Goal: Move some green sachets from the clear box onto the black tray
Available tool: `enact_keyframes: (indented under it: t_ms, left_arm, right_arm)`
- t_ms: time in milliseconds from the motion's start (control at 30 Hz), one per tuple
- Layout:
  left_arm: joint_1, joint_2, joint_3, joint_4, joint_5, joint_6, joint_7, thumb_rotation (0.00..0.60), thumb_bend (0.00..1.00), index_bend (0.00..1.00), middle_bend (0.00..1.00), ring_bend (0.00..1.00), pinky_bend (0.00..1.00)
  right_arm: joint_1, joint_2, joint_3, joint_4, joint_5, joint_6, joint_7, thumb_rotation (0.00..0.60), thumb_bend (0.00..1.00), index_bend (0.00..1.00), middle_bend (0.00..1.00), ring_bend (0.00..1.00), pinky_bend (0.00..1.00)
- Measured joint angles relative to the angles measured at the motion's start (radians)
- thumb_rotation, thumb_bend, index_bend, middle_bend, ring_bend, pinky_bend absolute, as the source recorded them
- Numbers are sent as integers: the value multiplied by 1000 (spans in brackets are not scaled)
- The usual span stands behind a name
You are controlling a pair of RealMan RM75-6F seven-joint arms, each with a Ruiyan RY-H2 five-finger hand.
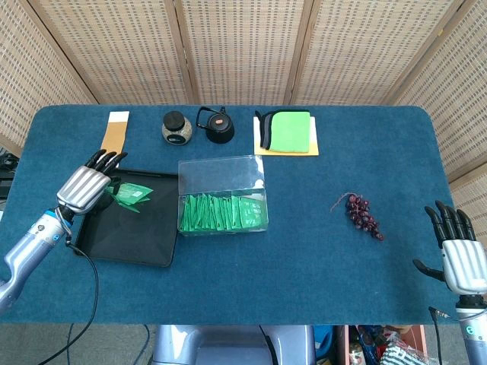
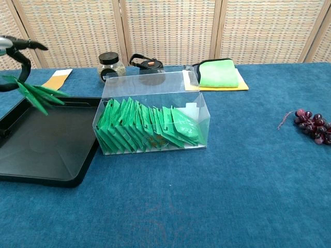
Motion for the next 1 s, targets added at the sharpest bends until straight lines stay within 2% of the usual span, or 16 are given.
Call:
enact_keyframes:
  t_ms: [67, 133, 433, 733, 867, 1000]
  left_arm:
    - [2, 10, -4, -26, -33, -31, 16, 600, 219, 0, 0, 0, 0]
    - [8, 16, -18, -55, -66, -39, 22, 600, 195, 0, 0, 0, 0]
    - [50, 19, -44, -43, -4, 38, -98, 600, 188, 0, 0, 0, 0]
    - [141, 16, -60, -38, -16, 145, -181, 600, 185, 0, 0, 0, 0]
    - [217, 3, -64, -56, -60, 222, -172, 600, 184, 0, 0, 0, 0]
    - [302, -8, -66, -115, -117, 313, -93, 600, 184, 0, 0, 0, 0]
  right_arm:
    - [1, 0, -1, 1, 0, -1, 0, 600, 0, 0, 0, 0, 0]
    - [1, -1, -1, 2, 1, -3, 1, 600, 0, 0, 0, 0, 0]
    - [2, -1, -2, 1, 0, -4, 0, 600, 0, 0, 0, 0, 0]
    - [-1, 3, -2, -9, -8, 9, 0, 600, 0, 0, 0, 0, 0]
    - [-3, 3, -1, -10, -9, 14, 2, 600, 0, 0, 0, 0, 0]
    - [-4, -5, 5, 3, 5, 14, 0, 600, 0, 0, 0, 0, 0]
